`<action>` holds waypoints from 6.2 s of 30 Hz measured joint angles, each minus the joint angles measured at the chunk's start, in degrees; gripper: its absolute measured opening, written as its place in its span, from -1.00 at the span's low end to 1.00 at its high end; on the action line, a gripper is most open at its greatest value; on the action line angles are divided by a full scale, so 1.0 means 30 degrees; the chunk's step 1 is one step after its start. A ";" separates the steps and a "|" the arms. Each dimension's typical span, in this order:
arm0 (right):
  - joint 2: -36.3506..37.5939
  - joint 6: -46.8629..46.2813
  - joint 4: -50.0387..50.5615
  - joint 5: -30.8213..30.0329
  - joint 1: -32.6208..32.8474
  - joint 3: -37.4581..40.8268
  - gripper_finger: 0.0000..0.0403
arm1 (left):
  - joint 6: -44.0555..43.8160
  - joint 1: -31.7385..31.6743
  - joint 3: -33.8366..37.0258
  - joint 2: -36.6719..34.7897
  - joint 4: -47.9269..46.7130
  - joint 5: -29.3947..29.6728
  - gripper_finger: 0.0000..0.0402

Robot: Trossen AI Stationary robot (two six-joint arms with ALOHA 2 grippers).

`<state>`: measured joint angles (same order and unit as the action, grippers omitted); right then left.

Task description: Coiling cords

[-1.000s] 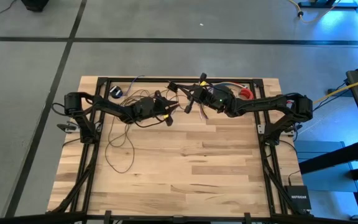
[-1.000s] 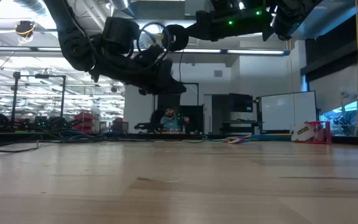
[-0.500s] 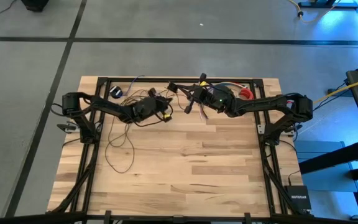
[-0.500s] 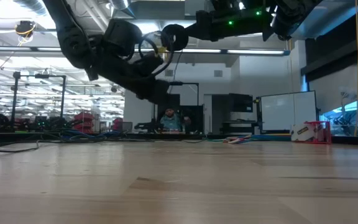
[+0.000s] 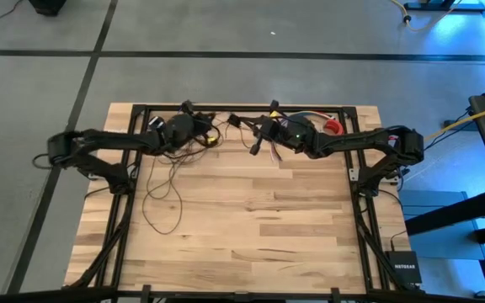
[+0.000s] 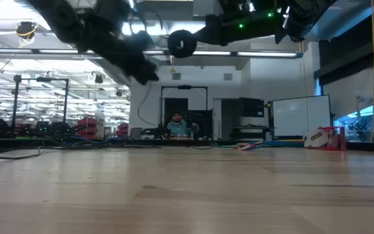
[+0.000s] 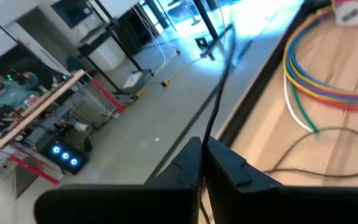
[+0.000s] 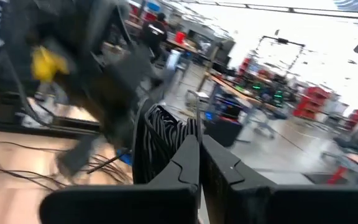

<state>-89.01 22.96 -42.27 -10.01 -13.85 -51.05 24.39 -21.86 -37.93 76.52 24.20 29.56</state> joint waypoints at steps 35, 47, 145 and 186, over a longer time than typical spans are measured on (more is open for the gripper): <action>-0.3452 -0.0483 0.0542 -0.0893 -0.0757 -0.2136 -0.97 | -0.5512 0.1714 0.0000 -0.1948 0.2566 -0.7473 -0.97; -0.3490 -0.2999 0.0620 -0.0205 -0.0764 -0.2616 -0.98 | -0.6143 0.2179 -0.0013 0.1499 0.4521 -0.7567 -0.96; -0.3748 -0.1380 0.6313 -0.0884 -0.0750 -0.5566 -0.99 | -0.4399 0.1326 -0.0007 -0.4390 -0.1804 -0.5195 -0.96; -0.4004 -0.2078 0.4195 -0.1971 -0.0772 -0.5595 -1.00 | -0.6174 0.1255 -0.0015 -0.4515 0.1702 -0.3677 -0.96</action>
<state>-101.03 16.73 -29.68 -15.92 -16.16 -67.83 5.87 -18.10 -37.98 62.98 29.30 18.52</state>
